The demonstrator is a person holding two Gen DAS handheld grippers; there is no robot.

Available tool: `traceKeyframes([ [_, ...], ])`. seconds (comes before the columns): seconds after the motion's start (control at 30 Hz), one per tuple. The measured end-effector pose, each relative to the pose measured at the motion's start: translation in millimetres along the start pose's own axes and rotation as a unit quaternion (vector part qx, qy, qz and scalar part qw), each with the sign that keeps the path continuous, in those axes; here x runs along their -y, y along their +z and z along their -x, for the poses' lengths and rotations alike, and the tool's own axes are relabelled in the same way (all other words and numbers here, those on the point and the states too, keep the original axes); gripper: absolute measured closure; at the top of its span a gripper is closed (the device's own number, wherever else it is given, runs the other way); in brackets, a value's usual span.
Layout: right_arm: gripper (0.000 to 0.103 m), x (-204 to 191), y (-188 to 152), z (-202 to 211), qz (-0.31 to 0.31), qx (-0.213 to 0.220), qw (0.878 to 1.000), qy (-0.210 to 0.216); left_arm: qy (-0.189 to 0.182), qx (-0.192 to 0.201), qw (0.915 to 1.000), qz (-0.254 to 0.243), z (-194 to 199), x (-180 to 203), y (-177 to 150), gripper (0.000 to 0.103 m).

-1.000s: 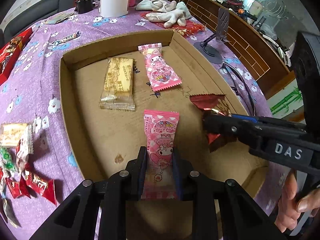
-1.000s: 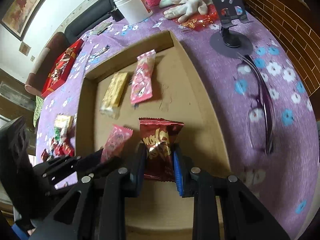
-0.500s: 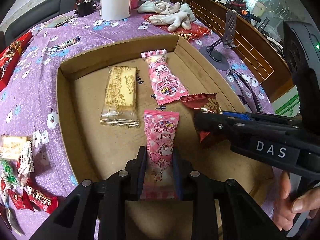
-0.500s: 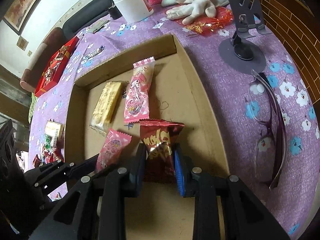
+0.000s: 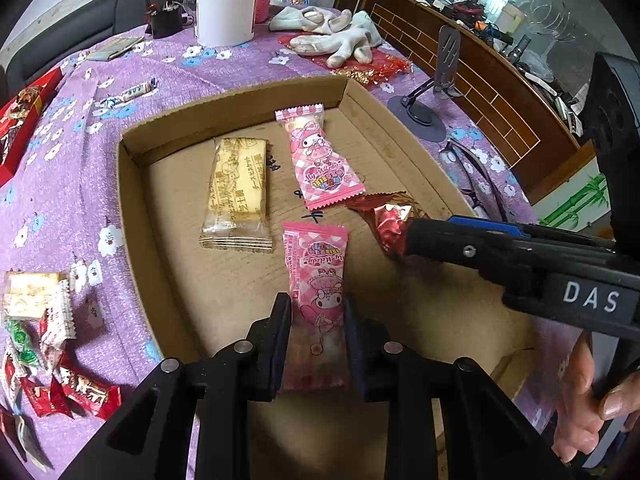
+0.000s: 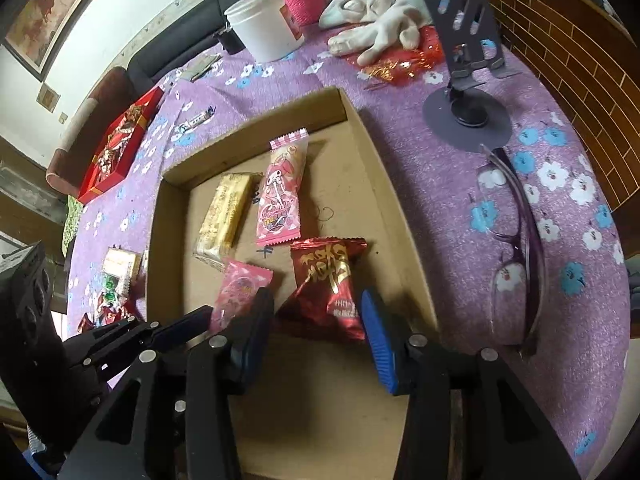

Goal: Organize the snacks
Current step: 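Carry both snacks over the tray and open both grippers to release them, then return both grippers to the pile and close the left gripper on a red chocolate packet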

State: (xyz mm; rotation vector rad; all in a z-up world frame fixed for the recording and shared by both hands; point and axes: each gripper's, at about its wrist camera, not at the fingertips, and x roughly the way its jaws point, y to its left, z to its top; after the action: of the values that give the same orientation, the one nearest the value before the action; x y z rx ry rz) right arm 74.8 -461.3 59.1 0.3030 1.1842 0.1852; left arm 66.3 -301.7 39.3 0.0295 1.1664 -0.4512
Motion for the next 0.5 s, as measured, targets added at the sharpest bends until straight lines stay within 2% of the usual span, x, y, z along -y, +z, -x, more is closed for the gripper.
traceKeyframes([
  [0.1,0.058,-2,-3,15,0.002,0.012,1.000,0.004,0.001,0.008,1.0000,0.001,9,-2,-2,0.076],
  [0.33,0.056,-24,-12,62,0.052,0.062,0.997,0.002,-0.002,0.033,0.9994,0.008,40,-12,-11,0.076],
  [0.5,0.056,-26,-19,84,0.055,0.065,0.996,0.040,-0.003,0.053,0.9985,0.014,66,-25,-18,0.076],
])
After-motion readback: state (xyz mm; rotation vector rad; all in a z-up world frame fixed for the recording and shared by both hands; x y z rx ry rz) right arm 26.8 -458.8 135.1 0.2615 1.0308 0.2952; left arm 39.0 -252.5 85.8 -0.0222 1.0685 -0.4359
